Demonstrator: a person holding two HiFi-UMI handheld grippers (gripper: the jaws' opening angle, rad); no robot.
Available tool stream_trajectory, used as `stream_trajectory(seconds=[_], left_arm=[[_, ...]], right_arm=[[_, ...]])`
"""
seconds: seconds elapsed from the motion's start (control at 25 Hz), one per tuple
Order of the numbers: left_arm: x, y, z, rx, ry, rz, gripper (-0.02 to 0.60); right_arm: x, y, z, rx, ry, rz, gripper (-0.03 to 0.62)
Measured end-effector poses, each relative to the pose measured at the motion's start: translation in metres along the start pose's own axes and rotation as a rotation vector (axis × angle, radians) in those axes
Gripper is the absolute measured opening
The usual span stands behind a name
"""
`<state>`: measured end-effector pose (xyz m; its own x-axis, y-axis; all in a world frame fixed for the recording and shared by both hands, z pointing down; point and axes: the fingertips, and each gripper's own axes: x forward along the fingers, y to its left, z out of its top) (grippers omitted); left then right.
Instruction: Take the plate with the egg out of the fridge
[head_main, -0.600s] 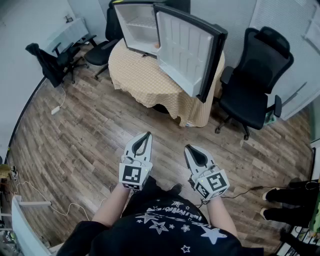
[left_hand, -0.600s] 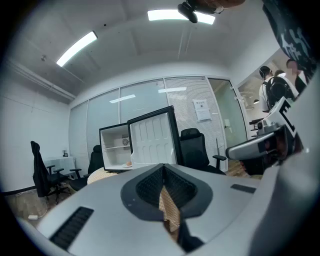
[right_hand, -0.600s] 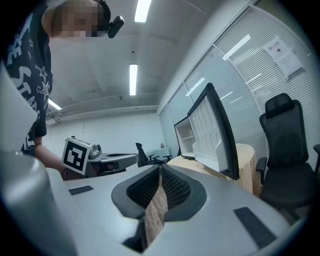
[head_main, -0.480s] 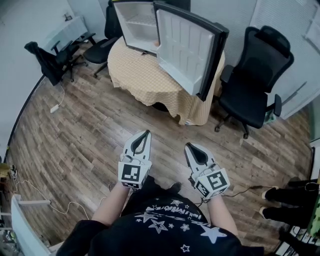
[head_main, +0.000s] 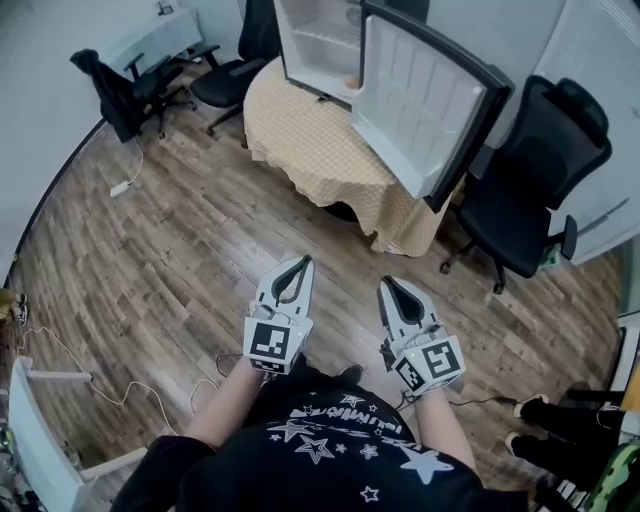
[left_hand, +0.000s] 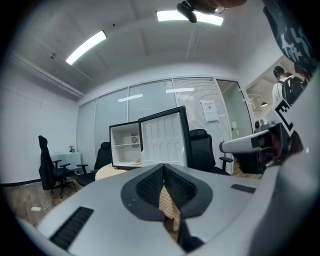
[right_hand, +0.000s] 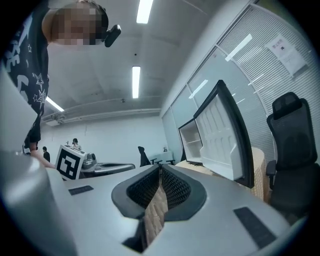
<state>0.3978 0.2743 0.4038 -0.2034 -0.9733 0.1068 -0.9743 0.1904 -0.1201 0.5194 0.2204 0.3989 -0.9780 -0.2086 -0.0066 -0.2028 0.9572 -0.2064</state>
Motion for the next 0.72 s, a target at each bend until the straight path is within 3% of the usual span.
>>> stream_trajectory(seconds=[0.16, 0.72], left_arm=[[-0.009, 0.034, -0.006, -0.013, 0.005, 0.036, 0.008], [-0.013, 0.17, -0.031, -0.101, 0.003, 0.101, 0.008]], right_arm=[[0.022, 0.015, 0.014, -0.015, -0.082, 0.002, 0.038], [0.144, 0.038, -0.005, 0.042, -0.013, -0.05, 0.038]])
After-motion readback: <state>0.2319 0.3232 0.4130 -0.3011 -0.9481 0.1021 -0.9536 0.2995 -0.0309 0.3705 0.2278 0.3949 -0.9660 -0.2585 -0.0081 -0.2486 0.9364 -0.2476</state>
